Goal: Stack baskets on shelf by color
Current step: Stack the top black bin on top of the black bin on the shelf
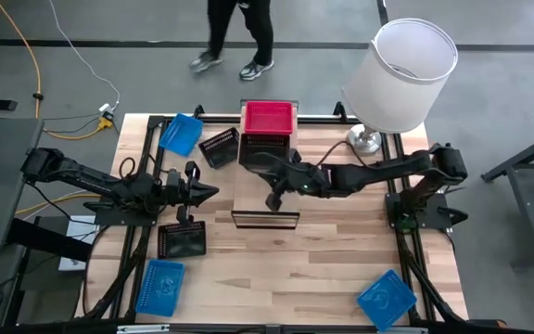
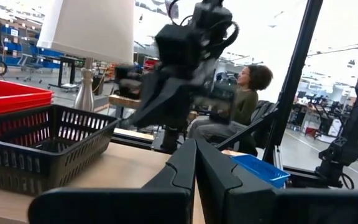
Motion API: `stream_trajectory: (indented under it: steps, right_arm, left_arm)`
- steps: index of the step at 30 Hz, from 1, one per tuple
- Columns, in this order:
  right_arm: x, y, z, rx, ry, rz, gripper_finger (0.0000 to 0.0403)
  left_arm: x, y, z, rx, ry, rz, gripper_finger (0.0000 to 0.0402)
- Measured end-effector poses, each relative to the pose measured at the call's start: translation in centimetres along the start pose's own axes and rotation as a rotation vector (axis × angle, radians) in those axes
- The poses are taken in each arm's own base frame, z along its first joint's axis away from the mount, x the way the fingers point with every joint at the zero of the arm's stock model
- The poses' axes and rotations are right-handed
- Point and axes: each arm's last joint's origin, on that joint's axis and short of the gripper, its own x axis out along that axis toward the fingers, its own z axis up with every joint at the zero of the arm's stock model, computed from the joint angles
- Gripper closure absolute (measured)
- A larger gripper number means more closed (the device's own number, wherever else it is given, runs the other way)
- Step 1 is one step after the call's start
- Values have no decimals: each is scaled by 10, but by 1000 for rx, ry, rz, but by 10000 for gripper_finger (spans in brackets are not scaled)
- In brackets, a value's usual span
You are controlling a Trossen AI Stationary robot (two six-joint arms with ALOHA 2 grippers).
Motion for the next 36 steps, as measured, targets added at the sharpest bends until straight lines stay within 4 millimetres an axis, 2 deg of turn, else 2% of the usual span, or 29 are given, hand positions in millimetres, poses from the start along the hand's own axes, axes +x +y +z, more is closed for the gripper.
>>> stream_trajectory:
  steps: [4,10,15,20,23,26,31,36]
  right_arm:
    - [-28,9,9,-48,-1,54,403]
    - [-78,19,7,-144,59,-16,403]
    - [-114,13,-13,-145,100,-102,403]
    - [-140,-7,-52,-56,79,-164,403]
    - [-149,-19,-73,28,13,-163,403]
    - [-148,-24,-89,77,-69,-81,403]
    - [-141,-23,-108,63,-217,37,403]
    - [-135,-24,-123,49,-307,49,403]
  left_arm:
    - [0,0,0,0,2,-4,401]
    - [0,0,-1,1,10,-14,401]
    - [0,0,-2,-1,18,-14,401]
    - [0,0,-2,0,18,-14,401]
    - [0,0,-1,2,16,-6,401]
    - [0,1,-1,3,13,13,401]
    - [0,1,-1,3,10,41,401]
    - [0,1,-2,-25,20,34,401]
